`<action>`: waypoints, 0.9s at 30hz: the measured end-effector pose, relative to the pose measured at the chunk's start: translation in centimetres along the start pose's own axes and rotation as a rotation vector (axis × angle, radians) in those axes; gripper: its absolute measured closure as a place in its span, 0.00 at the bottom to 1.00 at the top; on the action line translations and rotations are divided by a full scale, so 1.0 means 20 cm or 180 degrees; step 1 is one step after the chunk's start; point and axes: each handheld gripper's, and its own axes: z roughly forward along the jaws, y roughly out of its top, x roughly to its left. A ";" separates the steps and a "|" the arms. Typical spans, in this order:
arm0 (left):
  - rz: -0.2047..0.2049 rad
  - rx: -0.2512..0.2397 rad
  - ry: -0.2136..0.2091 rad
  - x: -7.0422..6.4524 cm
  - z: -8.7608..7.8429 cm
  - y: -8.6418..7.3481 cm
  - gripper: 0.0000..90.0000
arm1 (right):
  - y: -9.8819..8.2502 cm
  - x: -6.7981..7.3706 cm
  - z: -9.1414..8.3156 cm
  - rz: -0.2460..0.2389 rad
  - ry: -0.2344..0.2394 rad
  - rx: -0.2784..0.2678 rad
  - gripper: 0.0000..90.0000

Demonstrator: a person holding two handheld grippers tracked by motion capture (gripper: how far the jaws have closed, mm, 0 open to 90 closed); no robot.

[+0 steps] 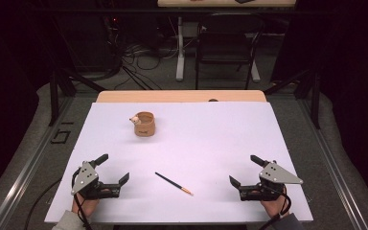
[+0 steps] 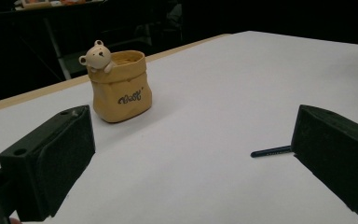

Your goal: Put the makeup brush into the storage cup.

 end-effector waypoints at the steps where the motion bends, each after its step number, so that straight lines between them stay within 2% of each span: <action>1: -0.0013 -0.0001 -0.0005 0.00 0.00 0.00 0.00 | 0.00 0.00 0.00 -0.0002 -0.0001 -0.0003 0.00; 6: -0.0018 0.0005 -0.0018 0.00 0.00 0.00 0.00 | 0.01 0.01 0.01 -0.0018 0.0048 0.0039 0.00; 7: -0.0014 0.0009 -0.0022 0.00 0.00 0.00 0.00 | 0.00 0.01 0.02 -0.0018 0.0044 -0.0035 0.00; 8: -0.0015 0.0012 -0.0024 0.00 0.00 0.00 0.00 | 0.01 0.01 0.01 -0.0030 0.0072 0.0052 0.00; 11: -0.0047 0.0018 -0.0052 0.00 0.01 0.00 0.00 | 0.01 0.02 0.03 -0.0021 0.0105 0.0077 0.00; 14: -0.0038 0.0044 -0.0073 0.00 0.01 0.00 0.00 | 0.01 0.03 0.05 -0.0038 0.0153 0.0167 0.00; 21: -0.0024 0.0052 -0.0081 0.00 0.01 0.00 0.00 | 0.02 0.04 0.11 -0.0027 0.0245 0.0257 0.00; 27: -0.0006 0.0076 -0.0115 -0.01 0.02 0.00 0.00 | 0.04 0.08 0.17 -0.0066 0.0409 0.0391 0.00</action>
